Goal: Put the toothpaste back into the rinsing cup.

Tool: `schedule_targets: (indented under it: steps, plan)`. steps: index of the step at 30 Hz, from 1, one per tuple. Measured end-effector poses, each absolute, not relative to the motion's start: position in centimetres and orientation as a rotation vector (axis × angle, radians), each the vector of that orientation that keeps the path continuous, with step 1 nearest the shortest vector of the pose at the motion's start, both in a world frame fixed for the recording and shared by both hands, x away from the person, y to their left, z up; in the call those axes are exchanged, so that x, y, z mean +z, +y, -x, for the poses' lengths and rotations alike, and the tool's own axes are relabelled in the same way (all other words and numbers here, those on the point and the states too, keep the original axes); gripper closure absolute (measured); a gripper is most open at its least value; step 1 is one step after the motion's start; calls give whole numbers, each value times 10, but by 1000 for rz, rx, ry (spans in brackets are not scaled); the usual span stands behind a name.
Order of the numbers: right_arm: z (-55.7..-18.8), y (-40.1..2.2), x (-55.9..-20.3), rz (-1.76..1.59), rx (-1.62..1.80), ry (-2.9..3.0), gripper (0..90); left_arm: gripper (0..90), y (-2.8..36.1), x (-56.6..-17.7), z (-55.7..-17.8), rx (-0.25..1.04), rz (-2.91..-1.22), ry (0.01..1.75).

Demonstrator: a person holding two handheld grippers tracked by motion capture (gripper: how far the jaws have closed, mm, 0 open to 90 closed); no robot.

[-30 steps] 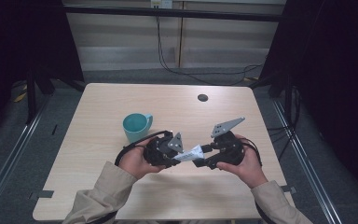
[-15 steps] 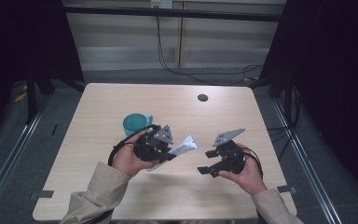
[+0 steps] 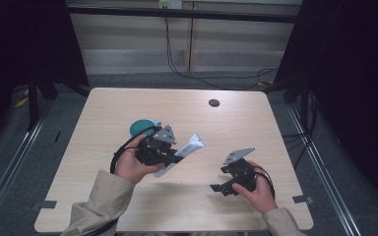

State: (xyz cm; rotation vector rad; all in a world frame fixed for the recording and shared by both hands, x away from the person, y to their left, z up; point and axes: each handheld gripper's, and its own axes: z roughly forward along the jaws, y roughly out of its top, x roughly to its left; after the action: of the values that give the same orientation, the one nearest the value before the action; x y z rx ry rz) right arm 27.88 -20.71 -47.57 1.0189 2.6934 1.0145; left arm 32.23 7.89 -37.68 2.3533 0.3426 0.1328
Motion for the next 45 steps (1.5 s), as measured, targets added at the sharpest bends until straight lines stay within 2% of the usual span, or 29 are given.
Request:
schedule_targets:
  steps: [12, 30, 45]
  plan:
    - [-275, -214, -491, -1044, 941, 2663, 165, 772, 91, -371, -331, 148, -2258, 439]
    - [-262, -218, -505, -989, 1015, 2532, 131, 772, 112, -353, -345, 264, -2087, 624]
    - [-258, -219, -510, -994, 1071, 2474, 119, 772, 119, -338, -354, 328, -1965, 700]
